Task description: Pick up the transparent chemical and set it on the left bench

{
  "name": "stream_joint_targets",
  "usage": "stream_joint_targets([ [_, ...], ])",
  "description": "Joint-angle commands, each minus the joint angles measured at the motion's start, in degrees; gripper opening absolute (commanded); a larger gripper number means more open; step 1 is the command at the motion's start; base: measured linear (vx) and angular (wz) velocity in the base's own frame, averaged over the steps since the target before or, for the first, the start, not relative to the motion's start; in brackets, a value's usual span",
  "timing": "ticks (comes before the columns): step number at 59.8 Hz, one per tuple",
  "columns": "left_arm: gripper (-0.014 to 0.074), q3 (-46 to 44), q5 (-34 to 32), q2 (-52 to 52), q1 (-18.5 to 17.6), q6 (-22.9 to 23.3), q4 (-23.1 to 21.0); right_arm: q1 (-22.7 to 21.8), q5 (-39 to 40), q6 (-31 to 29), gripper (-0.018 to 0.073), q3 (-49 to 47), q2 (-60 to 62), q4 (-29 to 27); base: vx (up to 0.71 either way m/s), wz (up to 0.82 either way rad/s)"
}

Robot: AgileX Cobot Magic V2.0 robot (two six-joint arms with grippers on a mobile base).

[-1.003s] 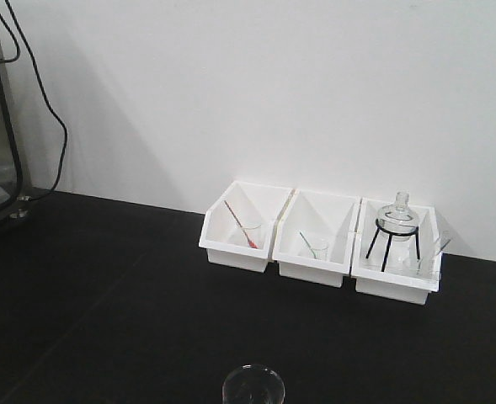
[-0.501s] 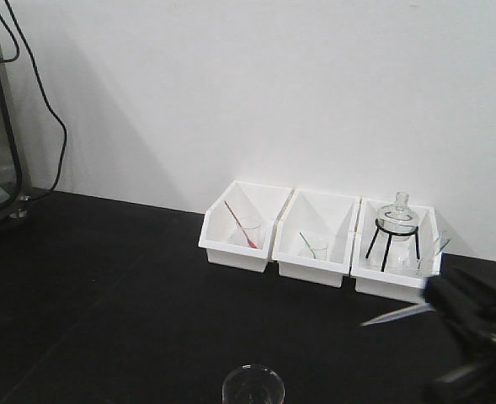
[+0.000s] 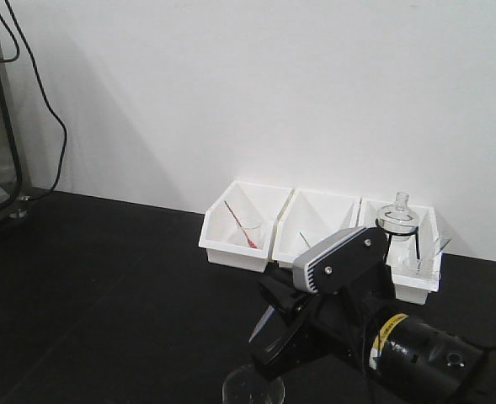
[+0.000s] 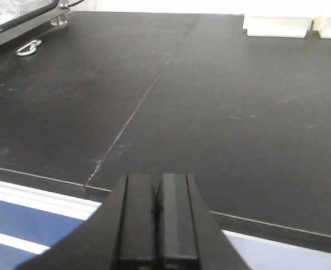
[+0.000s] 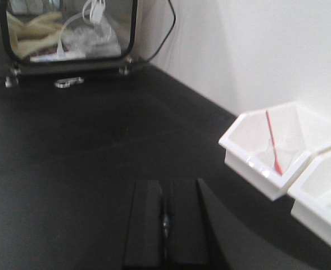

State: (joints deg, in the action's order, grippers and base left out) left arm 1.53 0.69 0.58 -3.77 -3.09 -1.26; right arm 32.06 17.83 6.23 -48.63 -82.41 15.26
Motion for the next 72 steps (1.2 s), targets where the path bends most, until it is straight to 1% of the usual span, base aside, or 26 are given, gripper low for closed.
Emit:
stream_joint_targets([
  [1,-0.0003,0.93,-4.49,1.10,-0.10,0.45,-0.04,0.59,2.79,-0.17,-0.0003,-2.14,1.10,0.12,0.00,0.00],
  [11,-0.0003,0.93,-4.49,1.10,-0.10,0.45,-0.04,3.04,1.27,-0.68,-0.0003,-2.14,1.03,0.16,0.00,0.00],
  [18,-0.0003,0.93,-4.49,1.10,-0.10,0.45,-0.04,3.80,-4.90,-0.94,-0.0003,-2.14,0.25,0.16,0.00,0.00],
  [21,-0.0003,0.93,-4.49,1.10,-0.10,0.45,-0.04,3.80,-6.31,-1.32,-0.0001,-2.14,-0.40,0.16,0.00,0.00],
  [29,-0.0003,0.93,-4.49,1.10,-0.10,0.45,-0.04,3.80,-6.03,-1.88,0.0006,-2.14,-2.06,0.16,0.00,0.00],
  [34,-0.0003,0.93,-4.49,1.10,-0.10,0.45,-0.04,3.80,-5.94,-2.00,0.0025,-2.14,-2.78,0.16,0.00,0.00],
  [39,-0.0003,0.93,-4.49,1.10,-0.10,0.45,-0.04,3.80,-6.08,-2.16,0.0069,-2.14,-3.77,0.16,0.00,0.00],
  [44,-0.0003,0.93,-4.49,1.10,-0.10,0.45,-0.04,3.80,-6.03,-2.16,0.0139,-2.14,-4.35,0.16,0.00,0.00],
  [52,-0.0003,0.93,-4.49,1.10,-0.10,0.45,-0.04,3.80,-6.03,-2.29,0.0302,-2.14,-4.51,0.09,0.00,0.00],
  [56,-0.0003,0.93,-4.49,1.10,-0.10,0.45,-0.04,3.80,-6.13,-1.91,0.0405,-2.14,-4.34,-0.19,0.00,0.00],
  [61,-0.0003,0.93,-4.49,1.10,-0.10,0.45,-0.04,3.80,-7.38,-1.66,0.0482,-2.14,-2.94,-0.37,0.00,0.00],
  [67,-0.0003,0.93,-4.49,1.10,-0.10,0.45,-0.04,3.74,-10.02,-1.71,0.0506,-2.14,1.03,-0.37,0.00,0.00],
  [72,-0.0003,0.93,-4.49,1.10,-0.10,0.45,-0.04,3.74,-15.96,-1.65,0.0502,-2.03,5.88,-0.37,0.00,0.00],
])
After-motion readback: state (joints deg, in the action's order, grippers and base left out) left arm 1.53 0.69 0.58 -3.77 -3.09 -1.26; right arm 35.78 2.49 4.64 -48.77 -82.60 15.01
